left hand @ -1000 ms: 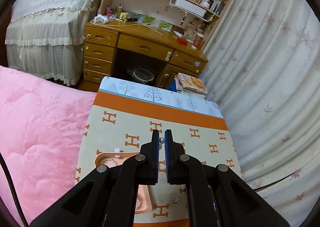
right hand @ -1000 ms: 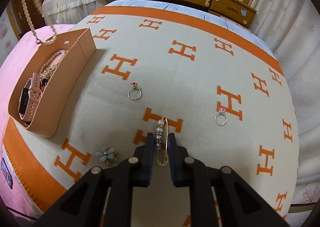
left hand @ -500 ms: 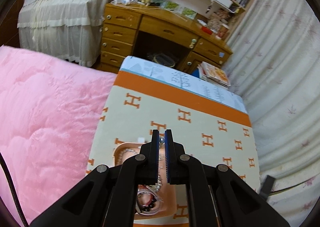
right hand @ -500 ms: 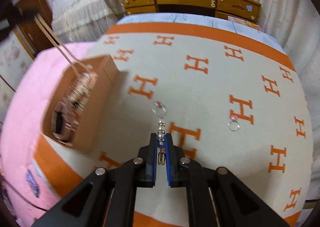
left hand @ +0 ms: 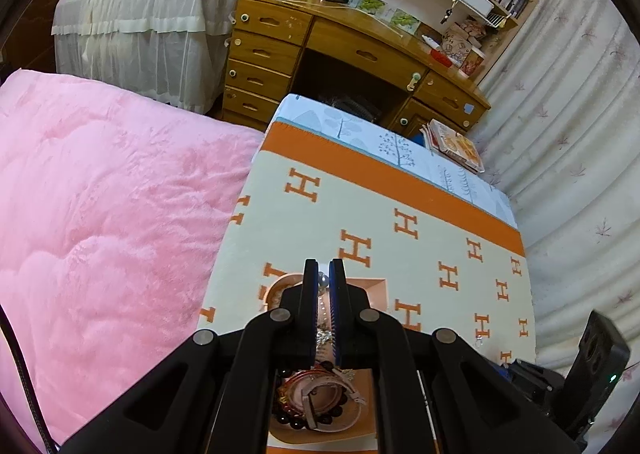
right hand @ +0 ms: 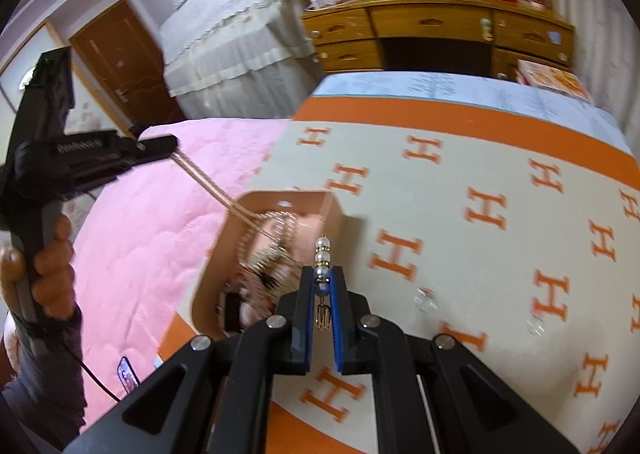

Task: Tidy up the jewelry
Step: 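Carry pearl necklace in left tool while right tool grasps pearl brooch pin, then release necklace into pink box while right tool drops brooch pin in box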

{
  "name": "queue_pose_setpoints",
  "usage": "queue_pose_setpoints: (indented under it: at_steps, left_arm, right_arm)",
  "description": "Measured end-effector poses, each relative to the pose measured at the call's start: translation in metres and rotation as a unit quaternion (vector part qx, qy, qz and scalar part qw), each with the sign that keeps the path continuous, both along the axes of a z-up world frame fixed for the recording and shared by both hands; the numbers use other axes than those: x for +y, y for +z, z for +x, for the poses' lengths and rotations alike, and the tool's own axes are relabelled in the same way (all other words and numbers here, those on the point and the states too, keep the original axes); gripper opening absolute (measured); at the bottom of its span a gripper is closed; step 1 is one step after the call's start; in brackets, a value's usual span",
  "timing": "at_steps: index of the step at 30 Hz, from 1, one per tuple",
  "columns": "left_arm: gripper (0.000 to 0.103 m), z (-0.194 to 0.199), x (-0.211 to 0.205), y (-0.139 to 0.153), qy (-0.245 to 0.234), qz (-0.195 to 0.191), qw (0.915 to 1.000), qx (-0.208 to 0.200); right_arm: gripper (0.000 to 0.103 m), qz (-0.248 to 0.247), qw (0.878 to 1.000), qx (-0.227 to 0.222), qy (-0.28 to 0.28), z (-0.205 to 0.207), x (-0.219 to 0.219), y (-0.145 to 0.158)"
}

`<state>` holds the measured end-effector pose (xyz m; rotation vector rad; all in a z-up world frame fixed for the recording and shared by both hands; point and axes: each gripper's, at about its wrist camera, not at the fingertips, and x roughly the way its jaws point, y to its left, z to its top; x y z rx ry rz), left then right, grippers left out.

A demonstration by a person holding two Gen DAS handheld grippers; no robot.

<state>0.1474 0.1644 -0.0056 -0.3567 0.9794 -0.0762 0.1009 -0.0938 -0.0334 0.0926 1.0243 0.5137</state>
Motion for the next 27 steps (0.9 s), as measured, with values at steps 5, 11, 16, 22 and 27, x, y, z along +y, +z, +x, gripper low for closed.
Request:
queue_pose_setpoints:
  at_steps: [5, 11, 16, 22, 27]
  left_arm:
    - [0.003, 0.002, -0.002, -0.017, -0.014, 0.002, 0.9998, 0.016]
    - [0.029, 0.004, -0.011, -0.038, -0.027, 0.005, 0.9991, 0.032]
    - [0.063, 0.0, -0.017, -0.043, -0.028, 0.03, 0.9989, 0.023]
    - [0.064, -0.01, -0.023, -0.041, -0.023, 0.05, 0.9985, 0.003]
    - [0.077, -0.028, -0.025, -0.038, 0.001, 0.06, 0.9978, -0.027]
  right_arm:
    - [0.007, 0.005, 1.0, 0.003, 0.01, 0.019, 0.03, -0.004]
    - [0.008, -0.011, 0.999, 0.021, 0.021, 0.042, 0.061, -0.022]
    - [0.009, -0.027, 0.999, 0.036, 0.022, 0.053, 0.07, -0.034]
    - [0.01, -0.01, 0.999, 0.051, 0.012, 0.051, 0.062, -0.037]
    - [0.01, 0.003, 0.999, 0.048, 0.0, 0.039, 0.05, -0.035]
